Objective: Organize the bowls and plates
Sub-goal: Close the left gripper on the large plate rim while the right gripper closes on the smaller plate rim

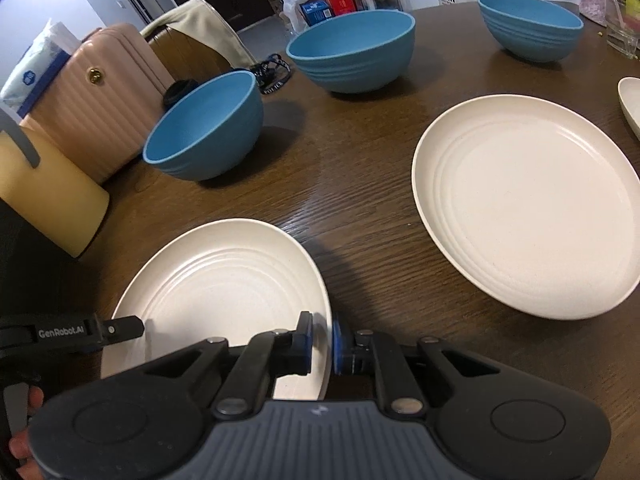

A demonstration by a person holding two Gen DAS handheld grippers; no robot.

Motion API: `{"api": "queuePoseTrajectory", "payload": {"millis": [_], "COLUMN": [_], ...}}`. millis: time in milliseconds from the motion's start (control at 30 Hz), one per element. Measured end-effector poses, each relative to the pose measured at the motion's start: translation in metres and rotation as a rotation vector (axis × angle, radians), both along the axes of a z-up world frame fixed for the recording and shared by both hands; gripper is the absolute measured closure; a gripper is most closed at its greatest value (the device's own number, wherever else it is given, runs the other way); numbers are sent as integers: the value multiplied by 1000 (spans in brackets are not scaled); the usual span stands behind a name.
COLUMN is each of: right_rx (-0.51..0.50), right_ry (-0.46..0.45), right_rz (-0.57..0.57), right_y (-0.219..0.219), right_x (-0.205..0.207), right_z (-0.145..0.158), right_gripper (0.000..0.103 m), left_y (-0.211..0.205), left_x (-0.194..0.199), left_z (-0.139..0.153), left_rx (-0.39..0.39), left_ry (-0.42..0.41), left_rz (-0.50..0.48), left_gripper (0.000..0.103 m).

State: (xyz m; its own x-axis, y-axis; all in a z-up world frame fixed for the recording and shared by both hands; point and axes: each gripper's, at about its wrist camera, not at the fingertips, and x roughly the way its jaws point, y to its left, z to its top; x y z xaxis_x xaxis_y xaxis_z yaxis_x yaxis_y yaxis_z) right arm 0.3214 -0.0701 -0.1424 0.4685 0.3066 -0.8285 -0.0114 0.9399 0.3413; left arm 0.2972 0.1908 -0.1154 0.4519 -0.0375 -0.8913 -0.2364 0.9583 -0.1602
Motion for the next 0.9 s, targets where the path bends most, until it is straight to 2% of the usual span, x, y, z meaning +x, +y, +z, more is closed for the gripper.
{"api": "queuePoseTrajectory", "payload": {"millis": [433, 900], "right_rx": [-6, -41], "right_ry": [-24, -8], "right_rz": [33, 38], "right_y": [10, 16], "right_x": [-32, -49], "right_z": [0, -14], "right_gripper": [93, 93], "left_y": [11, 7], "left_x": [-37, -47], "left_z": [-7, -14], "left_rx": [1, 38], "left_ry": [21, 30], "left_rz": [4, -20], "left_gripper": [82, 82]}}
